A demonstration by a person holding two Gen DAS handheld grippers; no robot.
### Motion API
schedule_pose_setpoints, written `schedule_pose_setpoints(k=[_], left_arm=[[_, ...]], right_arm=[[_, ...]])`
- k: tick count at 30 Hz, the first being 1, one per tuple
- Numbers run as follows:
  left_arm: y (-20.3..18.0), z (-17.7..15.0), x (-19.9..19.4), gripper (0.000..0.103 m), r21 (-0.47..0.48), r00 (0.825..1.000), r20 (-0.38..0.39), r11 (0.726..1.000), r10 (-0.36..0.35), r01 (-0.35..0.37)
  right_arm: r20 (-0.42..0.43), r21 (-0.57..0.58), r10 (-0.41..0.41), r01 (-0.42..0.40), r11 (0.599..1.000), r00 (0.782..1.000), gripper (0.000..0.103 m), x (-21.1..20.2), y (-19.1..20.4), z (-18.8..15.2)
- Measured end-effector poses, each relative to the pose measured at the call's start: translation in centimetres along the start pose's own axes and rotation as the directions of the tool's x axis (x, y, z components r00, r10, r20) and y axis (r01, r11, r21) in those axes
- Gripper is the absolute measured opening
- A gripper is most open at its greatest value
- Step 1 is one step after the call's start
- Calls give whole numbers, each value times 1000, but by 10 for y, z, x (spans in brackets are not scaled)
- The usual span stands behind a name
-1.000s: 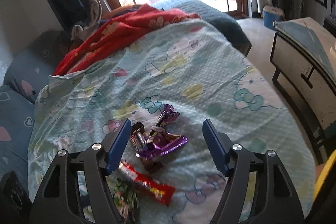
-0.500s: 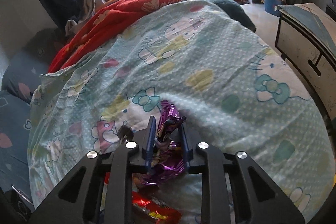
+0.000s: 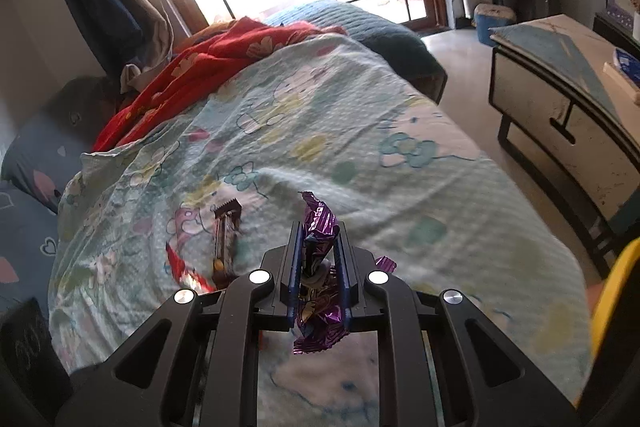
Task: Collect trash
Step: 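Grasp the green snack bag with the left tool while the right tool grasps the purple wrapper, then carry the green snack bag with the left tool while the right tool carries the purple wrapper to the bin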
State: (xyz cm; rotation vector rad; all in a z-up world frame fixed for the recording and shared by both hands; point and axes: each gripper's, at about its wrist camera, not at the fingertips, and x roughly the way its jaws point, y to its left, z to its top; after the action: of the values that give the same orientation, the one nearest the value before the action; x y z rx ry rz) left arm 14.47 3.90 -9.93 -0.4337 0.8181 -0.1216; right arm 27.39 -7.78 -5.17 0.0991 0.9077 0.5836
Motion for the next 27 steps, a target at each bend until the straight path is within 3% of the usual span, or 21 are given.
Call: schedule_pose_setpoints(k=[14, 27], left_arm=[[-44, 19, -24, 6, 88, 993, 91, 994, -68, 60], [-107, 20, -9, 6, 216, 988, 65, 969, -137, 120]], right_arm=[[105, 36, -7, 4, 999, 994, 15, -80, -34, -33], [181, 149, -75, 48, 988, 981, 15, -137, -93, -53]])
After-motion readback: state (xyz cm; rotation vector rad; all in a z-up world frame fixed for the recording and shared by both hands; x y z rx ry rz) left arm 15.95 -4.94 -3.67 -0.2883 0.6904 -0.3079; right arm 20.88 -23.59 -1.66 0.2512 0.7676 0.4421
